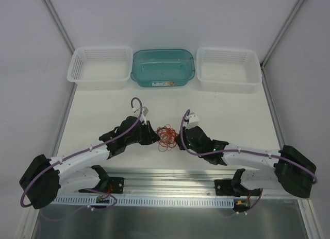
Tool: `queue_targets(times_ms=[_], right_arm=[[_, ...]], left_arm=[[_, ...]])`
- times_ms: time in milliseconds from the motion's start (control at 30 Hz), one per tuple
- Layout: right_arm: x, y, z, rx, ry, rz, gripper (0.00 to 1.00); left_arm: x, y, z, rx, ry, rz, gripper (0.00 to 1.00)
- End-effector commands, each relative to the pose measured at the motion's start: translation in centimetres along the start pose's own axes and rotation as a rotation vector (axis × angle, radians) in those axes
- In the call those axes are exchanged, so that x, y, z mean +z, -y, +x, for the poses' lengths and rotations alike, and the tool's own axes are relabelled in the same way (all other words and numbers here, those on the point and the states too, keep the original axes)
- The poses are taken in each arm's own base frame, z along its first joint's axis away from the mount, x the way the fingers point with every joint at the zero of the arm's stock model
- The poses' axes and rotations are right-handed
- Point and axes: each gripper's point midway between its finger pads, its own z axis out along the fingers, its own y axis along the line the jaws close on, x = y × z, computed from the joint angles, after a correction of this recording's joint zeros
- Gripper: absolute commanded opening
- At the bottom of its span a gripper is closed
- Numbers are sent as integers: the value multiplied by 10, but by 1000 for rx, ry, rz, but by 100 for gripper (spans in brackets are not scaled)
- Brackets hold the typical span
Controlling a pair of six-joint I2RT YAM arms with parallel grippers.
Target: Untangle the cables
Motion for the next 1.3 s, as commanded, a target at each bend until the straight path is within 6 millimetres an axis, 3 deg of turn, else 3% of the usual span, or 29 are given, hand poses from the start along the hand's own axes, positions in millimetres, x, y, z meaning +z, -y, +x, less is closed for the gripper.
queue_targets(times_ms=[0, 67, 133, 200, 300, 400, 500, 533, 633, 833, 1067, 1100, 1200, 1267], right_arm=[[-47, 38, -52, -55, 143, 204, 1], [-70, 46, -68, -56, 188, 241, 1], [-98, 53, -82, -50, 230, 244, 1], [-120, 48, -94, -30, 267, 185, 2], [-131, 32, -95, -37, 252, 86, 7], [-129, 21, -88, -50, 199, 32, 16], [-113, 18, -73, -59, 126, 40, 36], [-110, 18, -70, -59, 109, 47, 49], [-99, 9, -61, -68, 50, 33, 63], [-84, -2, -48, -100, -12, 23, 67], [-61, -28, -44, -149, -53, -21, 74], [-59, -31, -45, -163, -53, -26, 76], [-47, -40, -50, -180, -56, -24, 80], [-38, -47, -55, -202, -60, -25, 81]], left_arm=[[-22, -17, -24, 45, 123, -125, 0], [-32, -29, -30, 62, 153, -199, 0], [-43, -25, -38, 74, 187, -192, 0], [-50, -15, -46, 89, 212, -160, 0], [-53, 1, -48, 99, 195, -100, 0], [-47, 6, -42, 102, 145, -81, 0], [-35, 5, -31, 92, 82, -85, 1], [-32, 3, -27, 89, 63, -88, 3], [-23, -8, -15, 78, 19, -122, 4], [-23, -15, -13, 75, 25, -142, 13], [-35, -9, -11, 59, 51, -91, 70], [-41, -7, -16, 56, 81, -77, 83], [-53, -16, -15, 30, 123, -98, 95], [-58, -36, -15, -6, 164, -178, 99]])
